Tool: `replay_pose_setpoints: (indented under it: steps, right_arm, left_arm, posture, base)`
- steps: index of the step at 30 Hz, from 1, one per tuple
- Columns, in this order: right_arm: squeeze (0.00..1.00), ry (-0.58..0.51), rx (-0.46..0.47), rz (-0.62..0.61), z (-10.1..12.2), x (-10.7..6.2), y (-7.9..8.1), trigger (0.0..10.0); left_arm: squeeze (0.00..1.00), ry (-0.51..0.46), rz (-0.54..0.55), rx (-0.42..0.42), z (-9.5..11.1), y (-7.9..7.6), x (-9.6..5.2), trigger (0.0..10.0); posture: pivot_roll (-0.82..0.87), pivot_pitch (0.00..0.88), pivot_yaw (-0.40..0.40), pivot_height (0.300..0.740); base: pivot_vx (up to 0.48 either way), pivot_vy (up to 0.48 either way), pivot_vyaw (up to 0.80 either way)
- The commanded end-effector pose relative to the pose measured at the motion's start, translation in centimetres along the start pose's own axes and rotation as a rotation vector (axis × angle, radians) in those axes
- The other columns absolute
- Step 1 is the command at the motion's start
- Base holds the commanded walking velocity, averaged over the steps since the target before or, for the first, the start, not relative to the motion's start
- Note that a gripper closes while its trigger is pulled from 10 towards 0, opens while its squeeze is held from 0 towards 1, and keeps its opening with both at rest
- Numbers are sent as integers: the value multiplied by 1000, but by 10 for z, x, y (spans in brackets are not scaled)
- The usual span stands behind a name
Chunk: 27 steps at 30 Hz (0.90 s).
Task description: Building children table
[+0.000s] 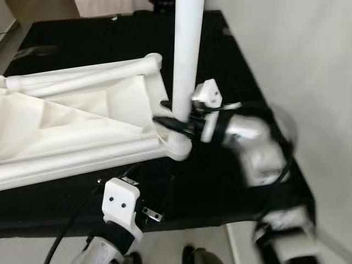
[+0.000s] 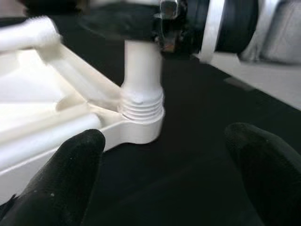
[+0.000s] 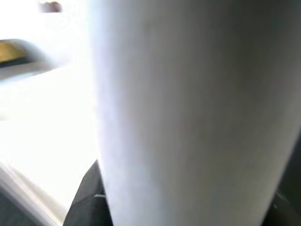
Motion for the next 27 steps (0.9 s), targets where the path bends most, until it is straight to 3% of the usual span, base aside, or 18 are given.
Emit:
replay_pose_setpoints:
  steps: [1,9,10,13,14,16,17,20,21,22,23,24,25,27]
  right_arm:
    - [0,329,140,-121,-78,-22,-13,0]
    - [0,289,130,-113,-69,-12,-12,0]
    - [0,281,135,-98,-68,-10,-9,10000]
    - [0,252,161,-85,-64,-9,-4,10000]
    - [906,235,178,-84,-62,-9,-2,10000]
    - [906,235,178,-84,-62,-9,-2,10000]
    - [1000,210,202,-74,-55,-9,4,10000]
    - [1000,56,206,181,-17,-3,31,10000]
    - [1000,56,206,181,-17,-3,31,10000]
    - [1000,36,190,256,-11,-5,38,10000]
    - [78,22,116,364,-7,-9,44,10000]
    - [78,22,116,364,-7,-9,44,10000]
    - [0,8,28,486,-4,-15,49,10000]
    - [0,11,-62,608,-2,-21,48,10000]
  left_arm:
    - [0,15,9,6,-3,2,-4,10000]
    - [0,37,-23,-10,-8,-3,-8,10000]
    - [0,40,-12,-16,-9,-2,-8,10000]
    - [0,42,12,-25,-11,2,-8,10000]
    - [0,42,21,-28,-11,4,-8,10000]
    - [0,42,21,-28,-11,4,-8,10000]
    - [0,41,32,-31,-12,7,-7,10000]
    - [0,38,56,-42,-13,12,-6,10000]
    - [0,38,56,-42,-13,12,-6,10000]
    - [0,37,59,-44,-13,12,-6,10000]
    - [0,36,60,-44,-13,12,-5,10000]
    - [0,36,60,-44,-13,12,-5,10000]
    - [0,36,60,-44,-13,12,-5,10000]
    - [0,35,60,-43,-13,12,-5,10000]
  posture:
    - [-4,286,-27,740]
    - [-4,262,-33,740]
    - [-7,261,-29,740]
    - [-6,265,-25,740]
    - [-6,265,-25,740]
    - [-6,265,-25,740]
    - [-6,268,-23,740]
    - [-7,272,-22,740]
    - [-7,272,-22,740]
    - [-7,272,-22,740]
    - [1,270,-21,740]
    - [1,270,-21,740]
    - [0,268,-21,740]
    - [3,267,-23,740]
  base:
    - [0,0,0]
    - [0,0,0]
    - [0,0,0]
    - [0,0,0]
    - [0,0,0]
    - [0,0,0]
    - [0,0,0]
    - [0,0,0]
    - [0,0,0]
    - [0,0,0]
    - [0,0,0]
    - [0,0,0]
    - [0,0,0]
    - [0,0,0]
Point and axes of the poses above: a point about 5 cm out from each wrist's last joint towards the gripper, its own x axis pointing out of the wrist towards the gripper, its own z axis along the axis of the wrist's last joint, y = z × x, the point moved 6 cm from there along x, pointing out of the wrist towards the gripper, and after that the axes turned 2 degrees about -x, right-handed, at the moved point
